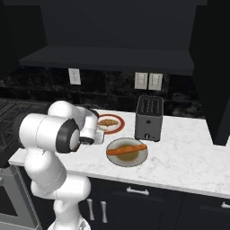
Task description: From the different types of pastries on the counter, select a croissant and place it on the cutting board. Then retrieve a jar of jam from the cabinet and place it alongside the croissant on the cutting board.
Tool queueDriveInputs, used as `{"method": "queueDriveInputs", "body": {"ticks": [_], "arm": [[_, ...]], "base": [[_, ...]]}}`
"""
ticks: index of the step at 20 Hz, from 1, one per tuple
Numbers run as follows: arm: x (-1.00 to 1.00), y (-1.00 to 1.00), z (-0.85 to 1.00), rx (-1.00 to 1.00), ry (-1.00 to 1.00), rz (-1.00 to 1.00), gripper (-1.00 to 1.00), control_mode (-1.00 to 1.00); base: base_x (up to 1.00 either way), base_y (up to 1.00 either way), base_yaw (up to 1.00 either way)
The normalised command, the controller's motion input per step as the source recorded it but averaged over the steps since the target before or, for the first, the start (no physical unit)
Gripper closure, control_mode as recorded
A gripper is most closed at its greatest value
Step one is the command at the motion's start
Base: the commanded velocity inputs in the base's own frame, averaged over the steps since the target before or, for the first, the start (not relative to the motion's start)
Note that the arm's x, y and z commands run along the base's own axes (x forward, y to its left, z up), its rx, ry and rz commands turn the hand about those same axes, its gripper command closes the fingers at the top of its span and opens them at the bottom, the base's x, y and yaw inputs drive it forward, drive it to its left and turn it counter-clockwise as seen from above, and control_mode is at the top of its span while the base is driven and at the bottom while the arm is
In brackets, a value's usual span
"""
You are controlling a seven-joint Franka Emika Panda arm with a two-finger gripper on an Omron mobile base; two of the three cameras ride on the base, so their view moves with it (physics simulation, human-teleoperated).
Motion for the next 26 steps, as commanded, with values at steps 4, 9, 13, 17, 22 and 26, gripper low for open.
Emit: {"method": "queueDriveInputs", "body": {"ticks": [4, 9, 13, 17, 22, 26], "arm": [[0.29, 0.03, -0.13, 0.0, -0.04, -0.06, 1.0, -1.0], [0.33, 0.0, -0.15, -0.01, -0.08, -0.07, 1.0, -1.0], [0.29, 0.06, -0.22, -0.05, -0.04, -0.07, 1.0, -1.0], [0.27, 0.11, -0.27, -0.08, 0.0, -0.06, 1.0, -1.0], [0.31, 0.09, -0.2, -0.06, 0.0, -0.06, -1.0, -1.0], [0.25, 0.0, -0.01, 0.0, 0.0, -0.04, -1.0, -1.0]], "base": [[0.0, 0.0, 0.0], [0.0, 0.0, 0.0], [0.0, 0.0, 0.0], [0.0, 0.0, 0.0], [0.0, 0.0, 0.0], [0.0, 0.0, 0.0]]}}
